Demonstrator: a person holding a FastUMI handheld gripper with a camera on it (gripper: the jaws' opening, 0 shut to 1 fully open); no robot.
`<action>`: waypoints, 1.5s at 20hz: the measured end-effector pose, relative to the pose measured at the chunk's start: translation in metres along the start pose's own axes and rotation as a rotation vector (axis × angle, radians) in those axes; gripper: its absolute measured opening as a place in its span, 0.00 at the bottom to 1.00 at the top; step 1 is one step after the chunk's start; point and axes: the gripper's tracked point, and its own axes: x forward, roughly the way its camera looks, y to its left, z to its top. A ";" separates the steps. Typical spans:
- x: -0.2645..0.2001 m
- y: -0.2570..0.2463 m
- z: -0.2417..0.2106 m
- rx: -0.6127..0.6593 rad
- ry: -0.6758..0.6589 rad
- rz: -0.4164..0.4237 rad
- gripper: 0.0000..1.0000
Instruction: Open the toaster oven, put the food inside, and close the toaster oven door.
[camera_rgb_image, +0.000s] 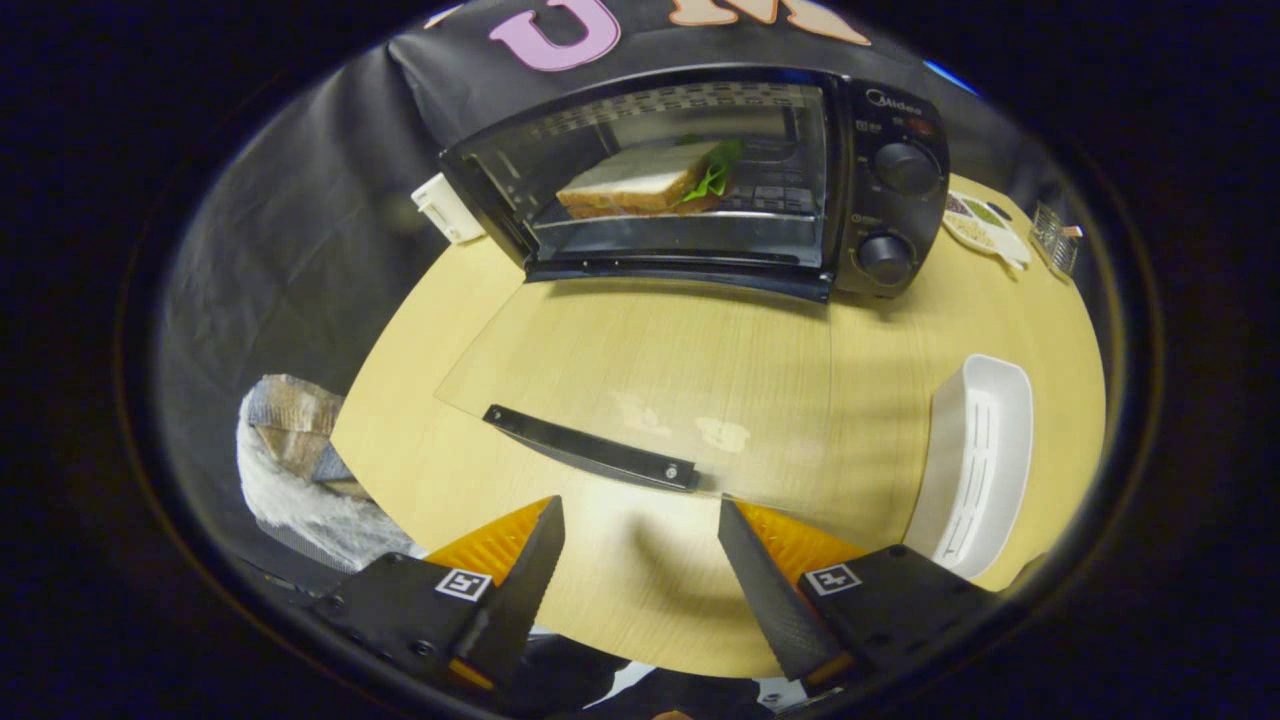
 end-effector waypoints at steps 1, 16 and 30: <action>-0.001 0.001 0.002 0.003 -0.014 0.002 0.97; -0.029 -0.004 0.086 0.098 -0.221 0.029 1.00; -0.038 0.003 0.139 0.194 -0.295 0.083 1.00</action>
